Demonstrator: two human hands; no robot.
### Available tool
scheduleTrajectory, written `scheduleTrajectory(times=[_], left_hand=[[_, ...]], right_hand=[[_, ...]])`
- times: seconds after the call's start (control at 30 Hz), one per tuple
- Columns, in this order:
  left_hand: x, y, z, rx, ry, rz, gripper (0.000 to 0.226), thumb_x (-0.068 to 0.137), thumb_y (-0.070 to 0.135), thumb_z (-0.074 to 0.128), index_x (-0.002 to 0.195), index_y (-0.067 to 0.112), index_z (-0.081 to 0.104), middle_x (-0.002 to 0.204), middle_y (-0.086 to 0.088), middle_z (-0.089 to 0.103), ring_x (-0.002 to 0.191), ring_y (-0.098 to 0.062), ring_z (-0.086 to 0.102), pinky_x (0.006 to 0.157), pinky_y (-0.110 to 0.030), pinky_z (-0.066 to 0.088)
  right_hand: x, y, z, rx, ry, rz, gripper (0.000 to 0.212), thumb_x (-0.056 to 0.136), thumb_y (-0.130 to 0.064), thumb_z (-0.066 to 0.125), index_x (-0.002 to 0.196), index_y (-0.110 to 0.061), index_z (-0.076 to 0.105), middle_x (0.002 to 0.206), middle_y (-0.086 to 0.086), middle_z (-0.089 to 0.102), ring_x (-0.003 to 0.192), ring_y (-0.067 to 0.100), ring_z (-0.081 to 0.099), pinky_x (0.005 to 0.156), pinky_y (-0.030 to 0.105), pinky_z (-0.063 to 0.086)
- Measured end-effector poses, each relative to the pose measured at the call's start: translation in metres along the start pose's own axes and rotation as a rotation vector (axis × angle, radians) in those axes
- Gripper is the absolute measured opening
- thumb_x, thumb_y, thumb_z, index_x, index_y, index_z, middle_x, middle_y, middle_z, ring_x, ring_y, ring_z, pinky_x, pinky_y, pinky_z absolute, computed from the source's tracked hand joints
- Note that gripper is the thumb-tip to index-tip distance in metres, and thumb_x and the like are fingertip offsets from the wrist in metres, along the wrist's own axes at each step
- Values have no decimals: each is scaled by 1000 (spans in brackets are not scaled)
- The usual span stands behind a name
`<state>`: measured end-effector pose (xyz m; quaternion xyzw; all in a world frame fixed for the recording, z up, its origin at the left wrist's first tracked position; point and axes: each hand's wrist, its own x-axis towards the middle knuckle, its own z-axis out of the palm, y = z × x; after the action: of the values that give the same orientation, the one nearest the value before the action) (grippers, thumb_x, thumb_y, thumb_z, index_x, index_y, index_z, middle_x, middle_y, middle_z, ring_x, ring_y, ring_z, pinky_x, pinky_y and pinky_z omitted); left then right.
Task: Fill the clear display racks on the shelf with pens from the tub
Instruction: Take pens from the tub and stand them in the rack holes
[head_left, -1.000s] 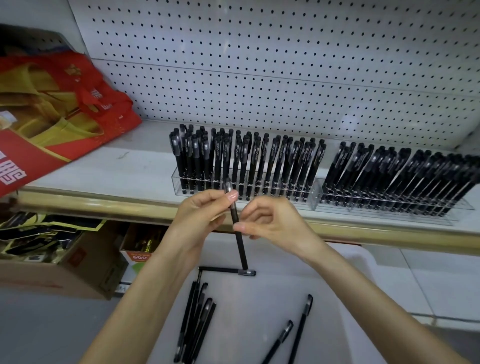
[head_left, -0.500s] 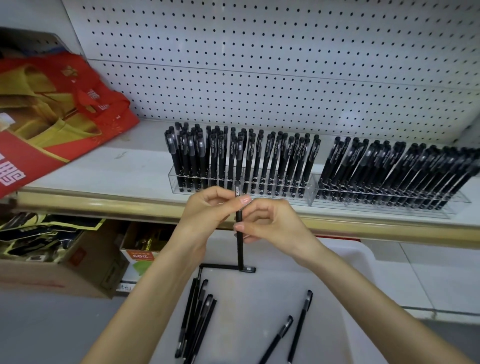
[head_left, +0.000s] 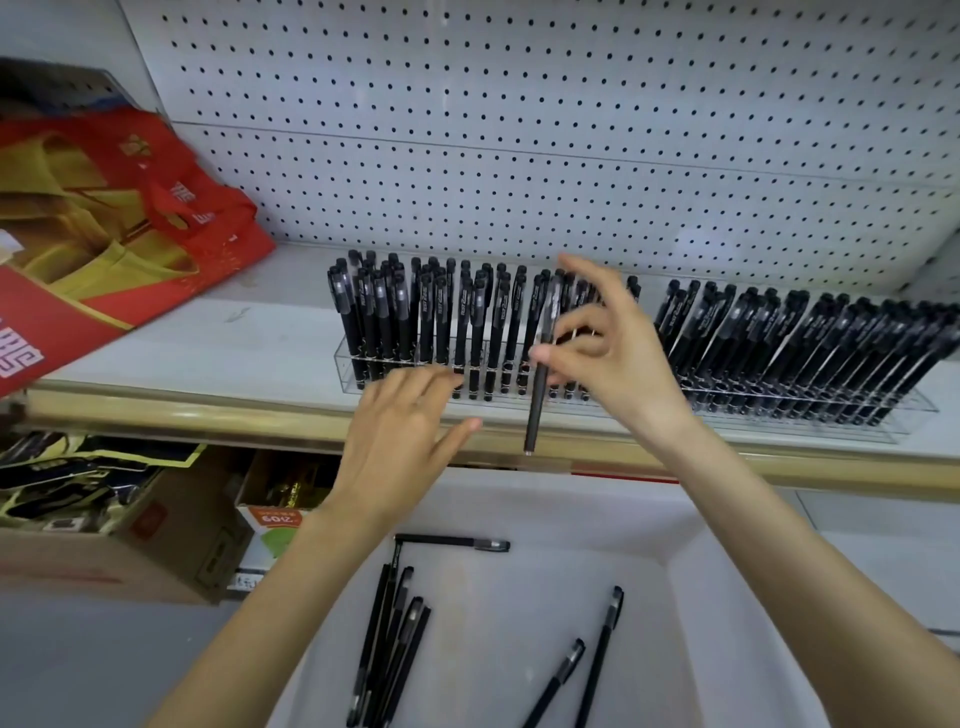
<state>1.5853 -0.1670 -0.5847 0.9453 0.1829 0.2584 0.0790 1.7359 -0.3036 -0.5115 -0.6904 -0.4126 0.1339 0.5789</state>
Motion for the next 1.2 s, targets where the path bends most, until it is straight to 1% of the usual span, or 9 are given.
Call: scheduleTrajectory(times=[0.17,0.27,0.33,0.4,0.5,0.6,0.73,0.93,1.2], left_hand=[[4,-4,11,127,-63,60,58,92,49,41,134,10,50,135,-6,55,123,-21,51,104,-39,38],[5,-7,14,159,-85,72,57,94,49,39,133,9,51,135,-6,55,123,-21,52,105,-38,36],[4,-8,15,166,-96,80,56,93,48,42,133,9,51,135,-7,55,124,-21,51,106,-38,36],[3,-9,15,174,-102,83,56,92,47,44,133,10,51,136,-7,53,126,-21,49,106,-38,35],[1,-11,16,176,-102,83,56,93,47,43,134,10,50,138,-9,52,127,-22,49,108,-39,32],[1,-11,15,168,-106,78,57,93,47,42,136,10,48,139,-10,51,130,-23,48,110,-40,27],[1,-10,15,161,-126,72,57,91,45,46,135,9,49,139,-11,51,130,-24,48,110,-42,27],[1,-9,16,166,-136,62,57,90,44,46,135,9,49,140,-11,50,130,-24,47,111,-39,23],[1,-10,14,155,-139,73,57,90,42,47,136,8,48,141,-13,49,131,-26,46,109,-37,22]], right_hand=[[25,-7,-6,-98,176,-163,50,81,-12,74,119,-32,48,78,-3,58,68,15,67,76,41,58],[34,-5,-1,-127,293,-264,46,81,-16,76,117,-26,49,76,-9,60,68,1,64,77,27,56],[37,1,3,-208,350,-328,46,80,-21,76,119,-23,52,77,-14,61,72,1,63,76,20,54],[39,11,7,-328,371,-398,46,81,-24,75,121,-19,54,78,-14,61,75,3,63,74,22,54],[40,28,12,-512,370,-533,45,82,-32,71,122,-17,54,80,-8,66,74,6,64,68,31,55],[41,39,15,-571,336,-578,43,84,-35,69,121,-21,51,80,-5,66,73,10,64,65,35,55],[40,48,15,-651,313,-565,42,82,-34,72,118,-19,56,84,-4,64,75,14,58,63,34,51],[40,59,17,-897,276,-645,42,82,-38,69,115,-11,62,86,3,58,77,21,54,62,30,45],[43,54,15,-958,257,-606,49,80,-35,73,121,-11,59,89,6,56,81,23,51,59,33,44]])
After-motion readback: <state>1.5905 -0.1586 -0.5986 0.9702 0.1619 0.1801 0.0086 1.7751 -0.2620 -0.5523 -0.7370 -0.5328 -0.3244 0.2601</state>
